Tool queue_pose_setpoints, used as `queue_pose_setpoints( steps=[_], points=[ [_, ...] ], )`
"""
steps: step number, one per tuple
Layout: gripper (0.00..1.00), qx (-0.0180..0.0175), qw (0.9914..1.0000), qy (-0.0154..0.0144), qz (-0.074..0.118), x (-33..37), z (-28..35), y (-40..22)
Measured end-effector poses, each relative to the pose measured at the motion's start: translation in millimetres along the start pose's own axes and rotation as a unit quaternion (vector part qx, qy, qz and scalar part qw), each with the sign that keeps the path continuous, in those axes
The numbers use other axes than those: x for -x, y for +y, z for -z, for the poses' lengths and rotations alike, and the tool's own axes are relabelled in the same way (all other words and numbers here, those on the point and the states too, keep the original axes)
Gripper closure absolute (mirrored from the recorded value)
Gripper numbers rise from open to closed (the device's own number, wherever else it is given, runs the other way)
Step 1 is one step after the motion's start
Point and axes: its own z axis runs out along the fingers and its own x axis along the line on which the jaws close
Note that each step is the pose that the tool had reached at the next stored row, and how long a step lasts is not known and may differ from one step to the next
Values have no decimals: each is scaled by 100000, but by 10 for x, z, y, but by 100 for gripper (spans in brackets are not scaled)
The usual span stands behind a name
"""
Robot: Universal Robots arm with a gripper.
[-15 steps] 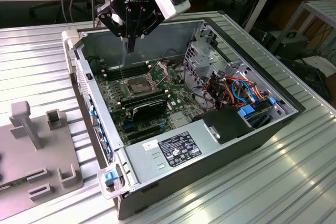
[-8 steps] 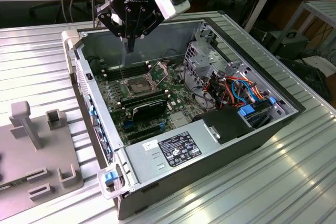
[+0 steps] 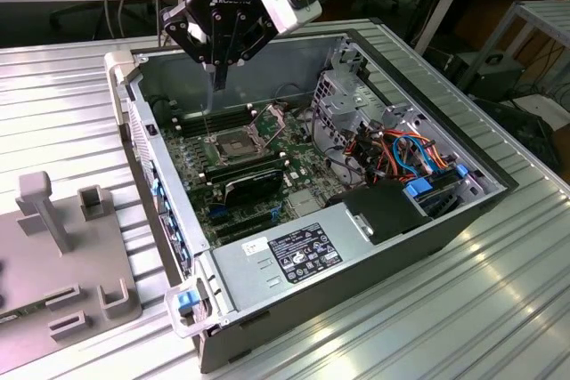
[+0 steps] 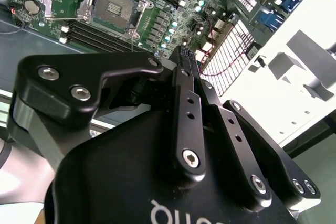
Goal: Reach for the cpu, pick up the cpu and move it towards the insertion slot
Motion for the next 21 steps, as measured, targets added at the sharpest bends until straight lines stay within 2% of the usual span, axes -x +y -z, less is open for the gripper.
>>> queue_pose_setpoints(
  steps=[21],
  points=[
    [89, -48, 99998, 626, -28, -3, -6, 0]
  ],
)
